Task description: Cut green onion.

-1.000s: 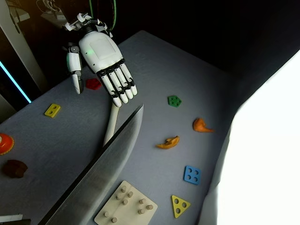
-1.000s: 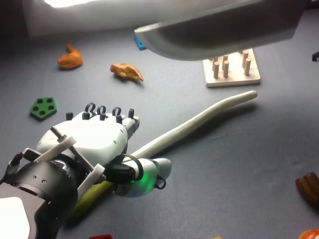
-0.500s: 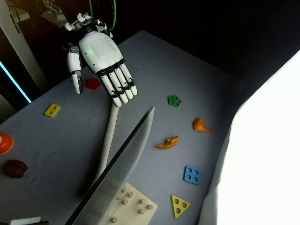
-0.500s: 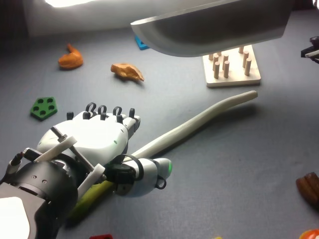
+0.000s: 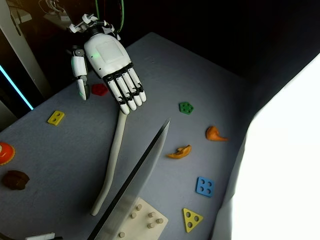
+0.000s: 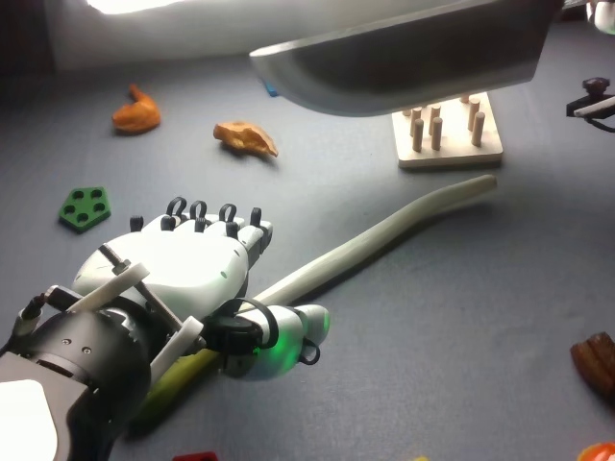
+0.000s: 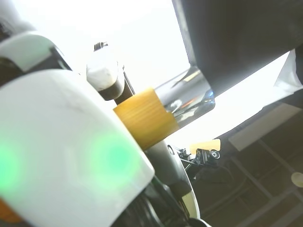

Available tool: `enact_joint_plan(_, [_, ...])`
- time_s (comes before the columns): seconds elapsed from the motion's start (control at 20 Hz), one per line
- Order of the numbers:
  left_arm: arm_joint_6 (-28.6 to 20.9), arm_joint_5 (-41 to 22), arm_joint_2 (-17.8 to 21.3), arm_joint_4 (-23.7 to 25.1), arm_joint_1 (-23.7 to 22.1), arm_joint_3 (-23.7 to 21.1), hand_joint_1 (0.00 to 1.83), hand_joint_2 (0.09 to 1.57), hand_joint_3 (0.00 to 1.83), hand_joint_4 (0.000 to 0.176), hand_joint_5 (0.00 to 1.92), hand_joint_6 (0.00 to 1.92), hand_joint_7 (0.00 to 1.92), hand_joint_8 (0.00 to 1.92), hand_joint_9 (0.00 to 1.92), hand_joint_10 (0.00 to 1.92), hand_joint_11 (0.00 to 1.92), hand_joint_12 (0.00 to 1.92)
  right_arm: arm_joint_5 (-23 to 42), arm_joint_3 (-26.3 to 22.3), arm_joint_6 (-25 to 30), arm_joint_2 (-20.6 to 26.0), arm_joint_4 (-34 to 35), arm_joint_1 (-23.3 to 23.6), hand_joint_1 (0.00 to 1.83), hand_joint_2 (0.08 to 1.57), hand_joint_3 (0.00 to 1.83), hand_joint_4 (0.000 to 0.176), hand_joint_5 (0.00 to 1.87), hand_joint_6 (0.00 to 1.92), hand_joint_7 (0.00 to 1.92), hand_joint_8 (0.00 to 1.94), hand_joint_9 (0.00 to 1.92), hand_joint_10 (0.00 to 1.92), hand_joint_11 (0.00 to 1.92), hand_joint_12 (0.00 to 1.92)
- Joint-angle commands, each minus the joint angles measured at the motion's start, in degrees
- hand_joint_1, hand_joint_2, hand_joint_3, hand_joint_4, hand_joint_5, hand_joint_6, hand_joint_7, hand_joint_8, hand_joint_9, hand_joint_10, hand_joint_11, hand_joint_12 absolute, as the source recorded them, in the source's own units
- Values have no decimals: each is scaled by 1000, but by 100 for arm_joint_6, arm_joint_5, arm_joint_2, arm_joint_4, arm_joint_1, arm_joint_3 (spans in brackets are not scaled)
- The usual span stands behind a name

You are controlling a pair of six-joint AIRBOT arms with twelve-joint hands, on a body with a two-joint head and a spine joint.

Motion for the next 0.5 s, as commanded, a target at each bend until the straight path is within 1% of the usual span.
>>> enact_joint_plan(0.0, [1, 179, 28, 442, -47, 21, 30, 1263, 0, 0, 77, 5, 79, 1, 57, 6, 0, 217, 785, 73, 111, 35, -80, 12, 1591, 788, 762, 176, 1282, 1921, 1536, 1941, 1605, 1921, 1644, 1921])
enact_joint_plan(0.05, [1, 179, 28, 441, -47, 21, 16, 1263, 0, 0, 54, 2, 74, 0, 64, 6, 0, 183, 796, 97, 123, 21, -80, 4, 1605, 767, 812, 176, 1309, 1921, 1574, 1941, 1635, 1921, 1673, 1921])
enact_joint_plan(0.1, [1, 179, 28, 439, -47, 22, 16, 1263, 0, 0, 54, 2, 74, 0, 64, 6, 0, 183, 797, 128, 131, 1, -80, -1, 1605, 767, 812, 176, 1309, 1921, 1574, 1941, 1635, 1921, 1673, 1921])
enact_joint_plan(0.15, [1, 178, 28, 439, -47, 22, 32, 1262, 0, 0, 46, 0, 88, 5, 82, 10, 0, 178, 797, 159, 152, -17, -80, -8, 1615, 736, 865, 176, 1333, 1921, 1590, 1941, 1652, 1921, 1689, 1921])
enact_joint_plan(0.2, [1, 172, 28, 439, -47, 23, 46, 1269, 2, 0, 62, 6, 93, 5, 77, 7, 0, 185, 797, 204, 175, -41, -79, -19, 1614, 750, 833, 176, 1349, 1921, 1566, 1941, 1638, 1921, 1678, 1921])
enact_joint_plan(0.25, [1, 171, 28, 439, -47, 23, 17, 1278, 5, 0, 54, 2, 79, 2, 63, 3, 0, 173, 797, 250, 195, -62, -75, -35, 1611, 748, 823, 176, 1357, 1921, 1556, 1941, 1630, 1921, 1666, 1921])
enact_joint_plan(0.35, [2, 171, 27, 439, -47, 23, 13, 1288, 5, 0, 44, 1, 52, 0, 34, 1, 0, 113, 797, 309, 210, -92, -61, -60, 1613, 737, 863, 176, 1372, 1921, 1583, 1941, 1650, 1921, 1679, 1921])
enact_joint_plan(0.45, [2, 171, 25, 439, -47, 27, 23, 1297, 5, 0, 48, 2, 44, 1, 24, 0, 0, 102, 796, 350, 217, -112, -59, -115, 1607, 735, 872, 176, 1369, 1921, 1573, 1941, 1641, 1921, 1667, 1921])
